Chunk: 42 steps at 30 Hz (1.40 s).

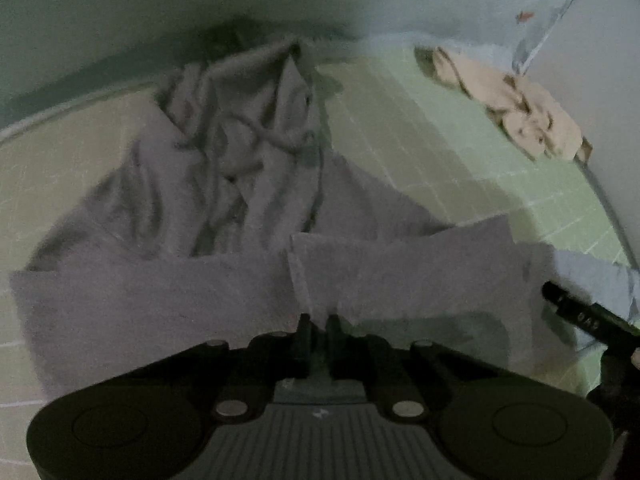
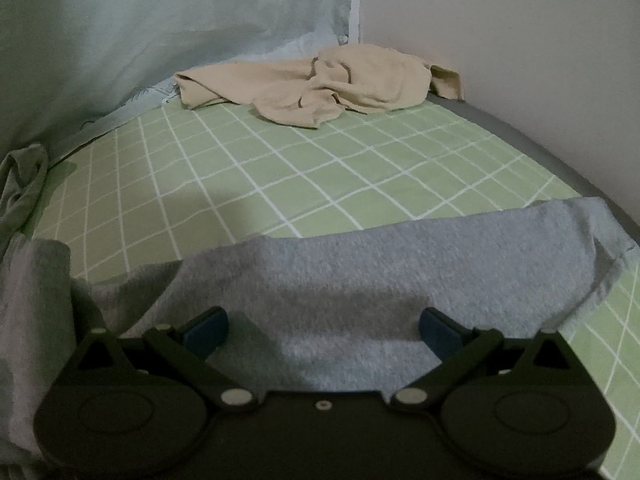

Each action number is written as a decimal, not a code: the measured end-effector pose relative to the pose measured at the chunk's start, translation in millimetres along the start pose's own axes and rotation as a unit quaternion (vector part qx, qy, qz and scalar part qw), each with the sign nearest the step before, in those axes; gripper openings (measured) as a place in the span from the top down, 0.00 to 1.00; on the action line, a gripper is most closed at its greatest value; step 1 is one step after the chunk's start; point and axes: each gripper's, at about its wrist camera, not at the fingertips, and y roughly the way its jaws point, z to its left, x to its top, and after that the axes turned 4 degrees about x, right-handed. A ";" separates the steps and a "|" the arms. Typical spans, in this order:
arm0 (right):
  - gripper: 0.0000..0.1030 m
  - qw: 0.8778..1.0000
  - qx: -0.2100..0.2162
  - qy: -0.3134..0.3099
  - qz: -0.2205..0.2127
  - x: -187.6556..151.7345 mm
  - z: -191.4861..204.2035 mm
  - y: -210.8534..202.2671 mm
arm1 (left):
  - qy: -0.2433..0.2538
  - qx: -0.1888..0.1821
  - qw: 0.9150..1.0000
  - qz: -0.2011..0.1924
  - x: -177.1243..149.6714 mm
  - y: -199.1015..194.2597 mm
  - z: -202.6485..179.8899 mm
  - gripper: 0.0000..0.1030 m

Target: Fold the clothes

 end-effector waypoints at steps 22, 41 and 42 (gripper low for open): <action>0.00 1.000 0.000 -0.008 0.017 -9.6 6.6 -12.0 | -0.198 0.125 0.972 -0.002 -89.6 -51.2 129.5 0.75; 0.00 0.999 0.013 -0.009 0.031 -22.0 -43.8 -29.3 | -0.196 0.150 0.968 -0.038 -94.5 -93.4 120.6 0.23; 0.00 1.000 0.009 0.003 0.026 -22.7 -54.2 -29.4 | -0.194 0.152 0.968 -0.045 -95.4 -101.5 114.6 0.21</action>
